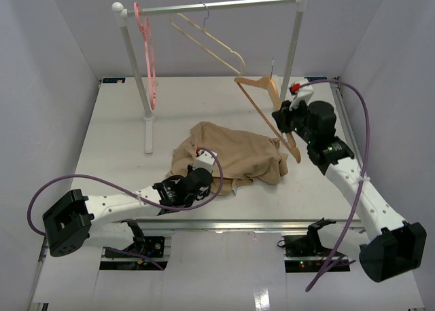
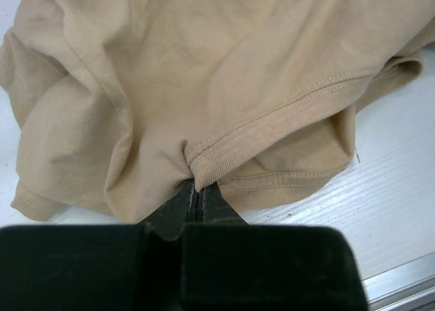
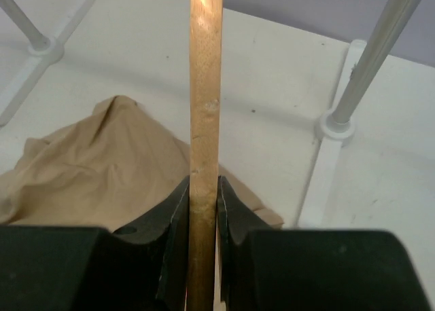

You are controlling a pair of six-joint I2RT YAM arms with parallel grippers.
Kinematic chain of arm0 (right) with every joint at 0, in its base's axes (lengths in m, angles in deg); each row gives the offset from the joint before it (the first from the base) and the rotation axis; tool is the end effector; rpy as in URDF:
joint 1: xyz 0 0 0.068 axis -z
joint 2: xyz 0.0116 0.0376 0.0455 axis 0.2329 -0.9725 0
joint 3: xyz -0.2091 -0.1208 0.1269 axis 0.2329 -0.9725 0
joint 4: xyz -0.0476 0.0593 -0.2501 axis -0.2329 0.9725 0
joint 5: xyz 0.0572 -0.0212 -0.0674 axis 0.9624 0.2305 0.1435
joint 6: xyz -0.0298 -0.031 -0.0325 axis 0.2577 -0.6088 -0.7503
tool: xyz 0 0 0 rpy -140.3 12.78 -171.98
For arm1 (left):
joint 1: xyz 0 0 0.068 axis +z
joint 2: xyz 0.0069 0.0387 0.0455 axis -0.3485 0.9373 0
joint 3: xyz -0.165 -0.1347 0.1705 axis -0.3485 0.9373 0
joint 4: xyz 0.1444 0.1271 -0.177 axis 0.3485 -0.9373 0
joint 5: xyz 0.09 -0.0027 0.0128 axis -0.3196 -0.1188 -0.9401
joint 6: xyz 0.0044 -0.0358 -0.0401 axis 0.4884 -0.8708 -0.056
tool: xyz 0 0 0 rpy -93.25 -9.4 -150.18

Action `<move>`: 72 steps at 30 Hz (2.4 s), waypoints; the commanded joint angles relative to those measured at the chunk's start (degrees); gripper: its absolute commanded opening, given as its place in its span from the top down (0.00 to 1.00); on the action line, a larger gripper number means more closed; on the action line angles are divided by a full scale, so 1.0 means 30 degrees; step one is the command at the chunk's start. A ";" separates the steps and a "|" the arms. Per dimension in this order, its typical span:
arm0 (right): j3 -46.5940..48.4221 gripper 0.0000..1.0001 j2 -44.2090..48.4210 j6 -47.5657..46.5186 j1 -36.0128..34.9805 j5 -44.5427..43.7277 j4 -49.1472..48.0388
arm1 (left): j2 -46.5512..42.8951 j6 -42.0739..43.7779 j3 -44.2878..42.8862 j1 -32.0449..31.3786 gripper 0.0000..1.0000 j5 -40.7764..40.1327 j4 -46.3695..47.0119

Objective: Place the t-shirt on the hanger
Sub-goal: Pick up the hanger from the clothesline, then place the T-shirt on the hanger.

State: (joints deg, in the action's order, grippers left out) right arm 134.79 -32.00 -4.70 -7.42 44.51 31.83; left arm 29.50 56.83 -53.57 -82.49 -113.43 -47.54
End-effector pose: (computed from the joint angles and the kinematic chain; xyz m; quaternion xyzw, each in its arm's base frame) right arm 0.2324 0.0911 0.3470 -0.1452 0.7565 0.1532 0.6190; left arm 0.1295 -0.2032 0.2014 0.1901 0.8674 -0.0646 0.4553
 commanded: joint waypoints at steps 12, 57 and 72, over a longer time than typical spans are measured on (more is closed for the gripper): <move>-0.2599 0.92 0.9886 0.2840 -0.2381 -0.0548 0.7571 | 0.1219 -0.1979 -0.3883 0.3983 1.00 0.2929 -0.1350; -0.6016 0.92 1.5480 0.5315 -0.2376 0.4651 0.8152 | 0.3844 -0.1223 -0.8238 0.7024 1.00 0.5593 -0.3373; -0.4421 0.92 1.7462 0.5072 -0.2330 0.4858 1.1285 | 0.4555 -0.1477 -0.8459 0.7719 1.00 0.5766 -0.3399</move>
State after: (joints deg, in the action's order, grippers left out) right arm 117.71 19.12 10.88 -14.30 57.66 65.55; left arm 42.85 52.70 -76.89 -59.81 -96.17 -57.77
